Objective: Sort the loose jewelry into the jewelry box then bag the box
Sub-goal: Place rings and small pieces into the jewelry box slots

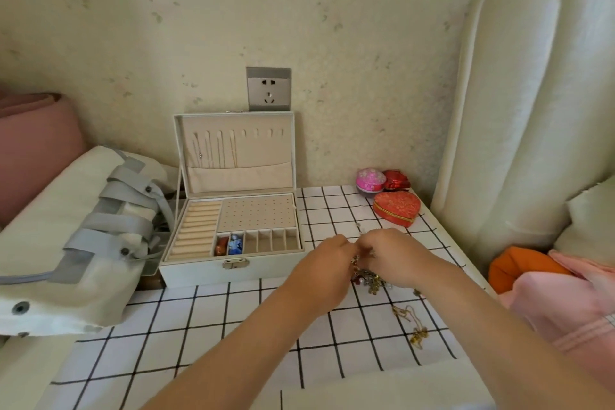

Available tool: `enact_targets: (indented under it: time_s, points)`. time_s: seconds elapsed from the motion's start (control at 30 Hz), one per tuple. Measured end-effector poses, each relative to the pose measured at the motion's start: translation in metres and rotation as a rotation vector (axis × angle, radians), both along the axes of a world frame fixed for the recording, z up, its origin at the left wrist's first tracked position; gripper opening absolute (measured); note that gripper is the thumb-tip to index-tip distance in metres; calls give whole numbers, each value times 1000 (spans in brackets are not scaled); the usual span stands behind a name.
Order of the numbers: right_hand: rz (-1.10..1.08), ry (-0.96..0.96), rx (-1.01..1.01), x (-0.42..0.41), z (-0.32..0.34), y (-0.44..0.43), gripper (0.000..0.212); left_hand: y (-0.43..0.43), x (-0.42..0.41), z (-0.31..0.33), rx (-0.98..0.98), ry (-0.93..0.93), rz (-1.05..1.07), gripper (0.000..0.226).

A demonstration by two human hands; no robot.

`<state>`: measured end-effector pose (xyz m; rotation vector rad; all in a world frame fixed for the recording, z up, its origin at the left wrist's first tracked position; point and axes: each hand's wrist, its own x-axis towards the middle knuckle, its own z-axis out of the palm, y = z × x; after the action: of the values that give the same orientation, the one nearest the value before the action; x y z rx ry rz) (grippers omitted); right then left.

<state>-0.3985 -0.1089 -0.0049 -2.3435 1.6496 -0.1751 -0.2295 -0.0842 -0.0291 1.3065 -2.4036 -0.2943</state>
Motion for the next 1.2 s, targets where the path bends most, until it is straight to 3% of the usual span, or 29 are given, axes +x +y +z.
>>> enact_targets:
  time_s: [0.2, 0.37, 0.63, 0.83, 0.9, 1.07, 1.2]
  points:
    - [23, -42, 29, -1, -4, 2, 13, -1, 7, -20, 27, -26, 46, 27]
    - [-16, -146, 29, 0, -5, 1, 11, 4, 4, -12, 91, 103, 78, 26]
    - [-129, -631, 132, 9, 4, 0, 13, 4, 10, 25, 30, 306, 110, 29]
    - [-132, -857, 191, 26, 11, -5, 17, -8, 33, 40, -54, 273, 183, 12]
    - [-118, -736, 136, 32, 5, -10, 24, -11, 44, 39, -84, 261, 222, 8]
    - [-78, -192, -81, 34, -12, -15, 31, -13, 71, 34, -110, 301, 268, 7]
    - [-32, -30, -118, 41, -17, -22, 35, -15, 77, 35, -92, 283, 265, 8]
